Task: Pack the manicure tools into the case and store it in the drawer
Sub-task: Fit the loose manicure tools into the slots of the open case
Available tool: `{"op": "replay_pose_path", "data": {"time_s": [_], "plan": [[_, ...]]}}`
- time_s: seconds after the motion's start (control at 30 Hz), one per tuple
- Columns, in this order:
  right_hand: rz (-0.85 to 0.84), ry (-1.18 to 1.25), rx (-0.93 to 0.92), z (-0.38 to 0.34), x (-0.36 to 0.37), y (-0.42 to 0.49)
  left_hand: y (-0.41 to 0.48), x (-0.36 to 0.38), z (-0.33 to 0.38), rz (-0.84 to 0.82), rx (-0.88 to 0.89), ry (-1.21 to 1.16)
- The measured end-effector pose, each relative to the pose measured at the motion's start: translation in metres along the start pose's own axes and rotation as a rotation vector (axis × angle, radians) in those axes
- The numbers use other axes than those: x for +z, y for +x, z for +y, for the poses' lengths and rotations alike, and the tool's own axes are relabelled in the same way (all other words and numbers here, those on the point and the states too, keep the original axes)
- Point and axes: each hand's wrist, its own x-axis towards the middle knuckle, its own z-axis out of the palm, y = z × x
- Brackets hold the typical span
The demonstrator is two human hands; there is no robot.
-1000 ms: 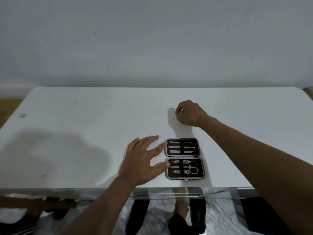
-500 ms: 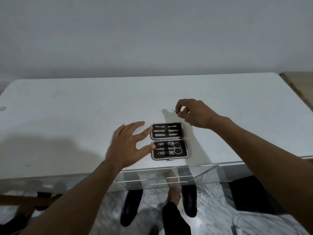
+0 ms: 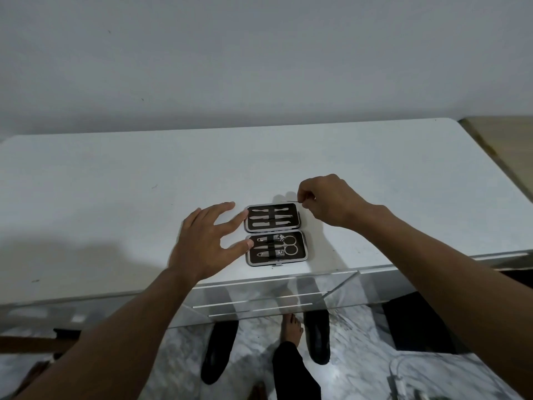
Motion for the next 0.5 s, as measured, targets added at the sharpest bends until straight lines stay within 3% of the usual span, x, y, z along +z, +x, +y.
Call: {"op": "replay_pose_path", "data": {"time_s": [0.5], "plan": [[-0.016,-0.151,-0.089,-0.0058,0.0076,0.0052,0.0008,0.0015,-0.0015,0.002,-0.001,-0.008]]}}
